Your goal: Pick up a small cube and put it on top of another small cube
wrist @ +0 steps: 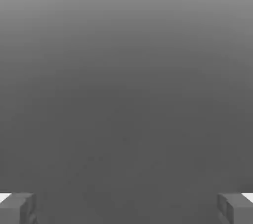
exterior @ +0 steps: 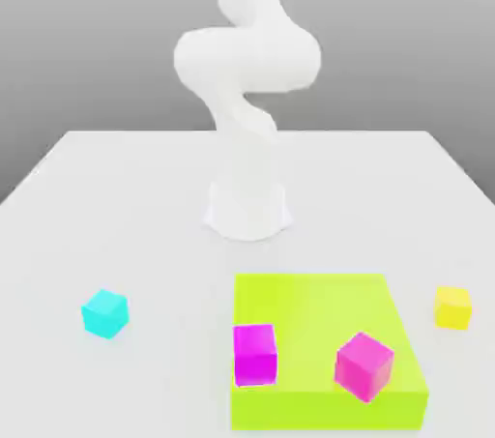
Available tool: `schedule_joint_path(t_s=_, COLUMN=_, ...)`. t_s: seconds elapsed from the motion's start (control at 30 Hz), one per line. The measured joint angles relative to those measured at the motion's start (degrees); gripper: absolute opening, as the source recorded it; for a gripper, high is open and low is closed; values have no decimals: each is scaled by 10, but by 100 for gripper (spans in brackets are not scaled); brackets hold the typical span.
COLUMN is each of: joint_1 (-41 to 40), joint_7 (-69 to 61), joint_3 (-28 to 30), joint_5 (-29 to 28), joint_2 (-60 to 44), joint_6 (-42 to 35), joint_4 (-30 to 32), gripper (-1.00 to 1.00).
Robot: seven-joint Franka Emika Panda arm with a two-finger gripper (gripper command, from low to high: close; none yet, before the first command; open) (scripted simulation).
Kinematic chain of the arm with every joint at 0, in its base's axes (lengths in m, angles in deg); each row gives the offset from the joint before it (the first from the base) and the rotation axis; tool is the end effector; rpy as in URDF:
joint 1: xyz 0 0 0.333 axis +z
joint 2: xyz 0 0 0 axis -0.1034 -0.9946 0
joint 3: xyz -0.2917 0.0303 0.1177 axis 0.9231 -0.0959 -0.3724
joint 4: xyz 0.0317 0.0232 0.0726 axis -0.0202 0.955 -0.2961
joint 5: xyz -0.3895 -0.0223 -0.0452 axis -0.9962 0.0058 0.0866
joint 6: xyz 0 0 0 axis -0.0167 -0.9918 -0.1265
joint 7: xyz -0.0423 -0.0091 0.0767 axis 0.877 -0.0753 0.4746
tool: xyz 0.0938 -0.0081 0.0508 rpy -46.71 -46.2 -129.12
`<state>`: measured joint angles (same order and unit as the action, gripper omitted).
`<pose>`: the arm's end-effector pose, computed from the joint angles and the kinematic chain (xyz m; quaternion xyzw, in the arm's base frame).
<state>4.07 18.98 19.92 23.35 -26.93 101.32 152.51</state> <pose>0.3784 -0.0243 0.6614 -0.8538 0.3826 -0.3297 0.1262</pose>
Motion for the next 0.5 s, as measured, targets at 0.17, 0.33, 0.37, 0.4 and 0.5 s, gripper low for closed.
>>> schedule_joint_path(t_s=0.17, joint_1=-42, joint_7=-7, joint_3=39, joint_5=-26, joint_2=-110, joint_6=73, joint_4=67, gripper=0)
schedule_joint_path(t_s=0.33, joint_1=-80, joint_7=-21, joint_3=84, joint_5=-39, joint_2=-215, joint_6=143, joint_4=132, gripper=0)
schedule_joint_path(t_s=0.37, joint_1=-89, joint_7=-26, joint_3=92, joint_5=-39, joint_2=-235, joint_6=157, joint_4=145, gripper=0)
schedule_joint_path(t_s=0.4, joint_1=-97, joint_7=-31, joint_3=100, joint_5=-38, joint_2=-256, joint_6=171, joint_4=157, gripper=0)
schedule_joint_path(t_s=0.5, joint_1=-116, joint_7=-52, joint_3=129, joint_5=-30, joint_2=-319, joint_6=213, joint_4=196, gripper=0)
